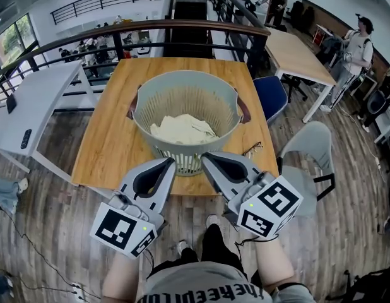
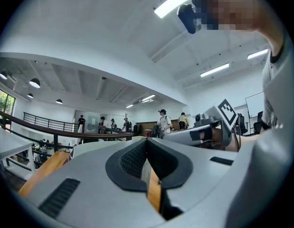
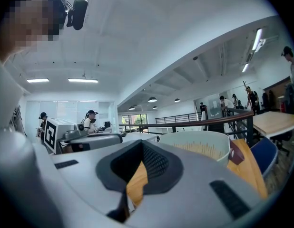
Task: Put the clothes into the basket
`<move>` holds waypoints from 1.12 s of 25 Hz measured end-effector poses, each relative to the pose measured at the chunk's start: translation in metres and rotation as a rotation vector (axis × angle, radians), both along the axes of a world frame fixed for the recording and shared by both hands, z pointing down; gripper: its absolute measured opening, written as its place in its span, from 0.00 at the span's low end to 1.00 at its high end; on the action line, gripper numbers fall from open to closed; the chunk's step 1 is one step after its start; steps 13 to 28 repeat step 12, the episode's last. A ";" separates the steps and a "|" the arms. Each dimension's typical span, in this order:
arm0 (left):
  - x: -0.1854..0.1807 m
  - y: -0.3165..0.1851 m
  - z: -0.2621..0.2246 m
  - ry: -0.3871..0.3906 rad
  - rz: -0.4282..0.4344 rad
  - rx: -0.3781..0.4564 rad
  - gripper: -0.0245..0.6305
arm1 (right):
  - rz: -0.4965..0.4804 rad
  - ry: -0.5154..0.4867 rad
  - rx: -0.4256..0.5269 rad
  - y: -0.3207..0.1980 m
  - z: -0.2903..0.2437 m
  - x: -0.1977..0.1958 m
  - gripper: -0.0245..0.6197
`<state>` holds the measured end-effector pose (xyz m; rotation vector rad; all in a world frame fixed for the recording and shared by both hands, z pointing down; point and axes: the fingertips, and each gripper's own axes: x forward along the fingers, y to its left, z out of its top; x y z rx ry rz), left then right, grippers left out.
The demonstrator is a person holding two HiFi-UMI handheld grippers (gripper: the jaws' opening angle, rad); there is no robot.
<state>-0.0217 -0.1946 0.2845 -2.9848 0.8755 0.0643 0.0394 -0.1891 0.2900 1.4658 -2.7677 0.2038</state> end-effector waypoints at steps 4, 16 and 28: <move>0.000 -0.003 0.001 0.003 0.009 0.002 0.06 | 0.007 0.005 0.004 -0.002 0.000 -0.001 0.05; 0.001 -0.004 0.000 0.004 0.024 0.005 0.06 | 0.016 0.007 0.010 -0.001 -0.002 -0.002 0.05; 0.001 -0.004 0.000 0.004 0.024 0.005 0.06 | 0.016 0.007 0.010 -0.001 -0.002 -0.002 0.05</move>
